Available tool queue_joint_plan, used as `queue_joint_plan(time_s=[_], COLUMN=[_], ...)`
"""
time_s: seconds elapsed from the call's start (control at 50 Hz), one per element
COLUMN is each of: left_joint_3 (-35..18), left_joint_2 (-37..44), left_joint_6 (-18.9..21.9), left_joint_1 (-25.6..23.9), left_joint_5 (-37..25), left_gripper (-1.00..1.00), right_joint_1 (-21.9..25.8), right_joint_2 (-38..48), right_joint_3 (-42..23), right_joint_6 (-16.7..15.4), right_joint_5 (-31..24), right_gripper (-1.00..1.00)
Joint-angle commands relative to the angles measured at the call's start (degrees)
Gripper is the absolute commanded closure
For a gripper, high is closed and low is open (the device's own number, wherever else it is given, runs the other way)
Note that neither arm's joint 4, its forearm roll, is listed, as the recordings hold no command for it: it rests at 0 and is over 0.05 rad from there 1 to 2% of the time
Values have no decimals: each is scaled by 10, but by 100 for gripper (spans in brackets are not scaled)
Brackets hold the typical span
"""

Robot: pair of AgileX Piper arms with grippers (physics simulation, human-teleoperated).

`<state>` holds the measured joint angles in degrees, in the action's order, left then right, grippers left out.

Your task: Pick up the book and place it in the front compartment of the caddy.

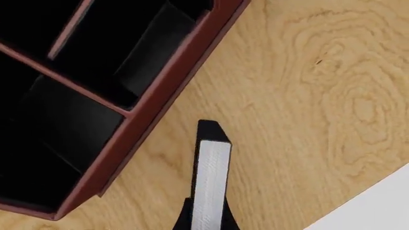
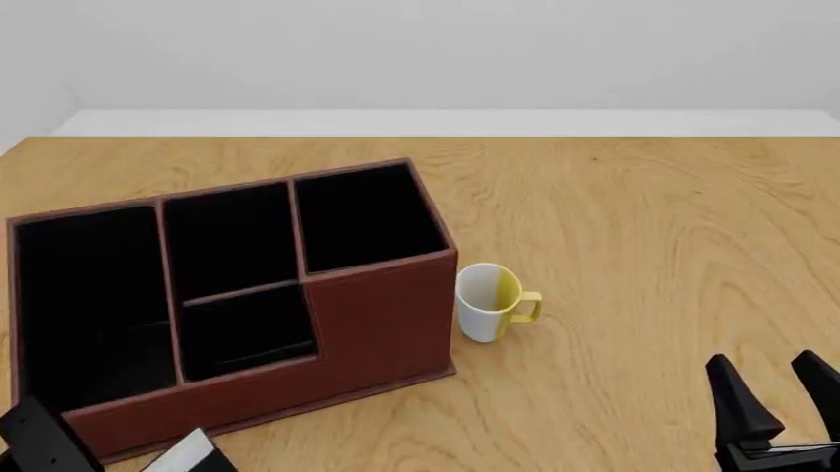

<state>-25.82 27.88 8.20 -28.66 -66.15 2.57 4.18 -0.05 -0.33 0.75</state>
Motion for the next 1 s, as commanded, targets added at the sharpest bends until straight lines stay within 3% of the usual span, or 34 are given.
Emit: queue_joint_plan(time_s=[0.02, 0.14, 0.28, 0.32, 0.44, 0.5, 0.6, 0.7, 0.72, 0.74, 0.78, 0.82, 0.86, 0.88, 0.92, 1.0], left_joint_3=[-7, -1, -1, -14, -41, -59, -98, -132, -138, -148, -146, -147, -181, -164, -179, -196], left_joint_2=[-12, -27, -17, -21, 16, 27, 38, 56, 63, 71, 78, 78, 100, 96, 102, 109], left_joint_6=[18, -1, 10, -7, 73, 94, 143, 122, 145, 143, 194, 194, 215, 261, 244, 274], left_joint_1=[-13, -45, -41, -66, -14, -12, -35, -96, -94, -103, -85, -85, -81, -62, -80, -96], left_joint_5=[-26, -34, -21, -28, -3, -7, -31, -37, -37, -37, -37, -37, -37, -37, -37, -37], left_gripper=[100, 100, 100, 100, 100, 100, 100, 100, 100, 100, 100, 100, 100, 100, 100, 100], right_joint_1=[1, 1, 2, 0, 1, 0, 1, 2, 1, 1, 0, 0, 1, 1, 2, 2], right_joint_2=[-5, -8, -14, -10, -12, -7, -7, -9, -8, -7, -5, -5, -5, -4, -5, -8], right_joint_3=[0, 0, 0, 0, 0, 0, 0, 0, 0, 0, 0, 0, 0, 0, 0, 0], right_joint_6=[-1, -1, 0, 0, 0, 0, 0, 1, 1, 0, 1, 1, 0, 1, 0, 1], right_joint_5=[-4, -6, -11, -6, -7, -3, -4, -4, -3, -2, 0, 1, 1, 2, 0, -1], right_gripper=[-100, -100, -100, -100, -100, -100, -100, -100, -100, -100, -100, -100, -100, -100, -100, -100])
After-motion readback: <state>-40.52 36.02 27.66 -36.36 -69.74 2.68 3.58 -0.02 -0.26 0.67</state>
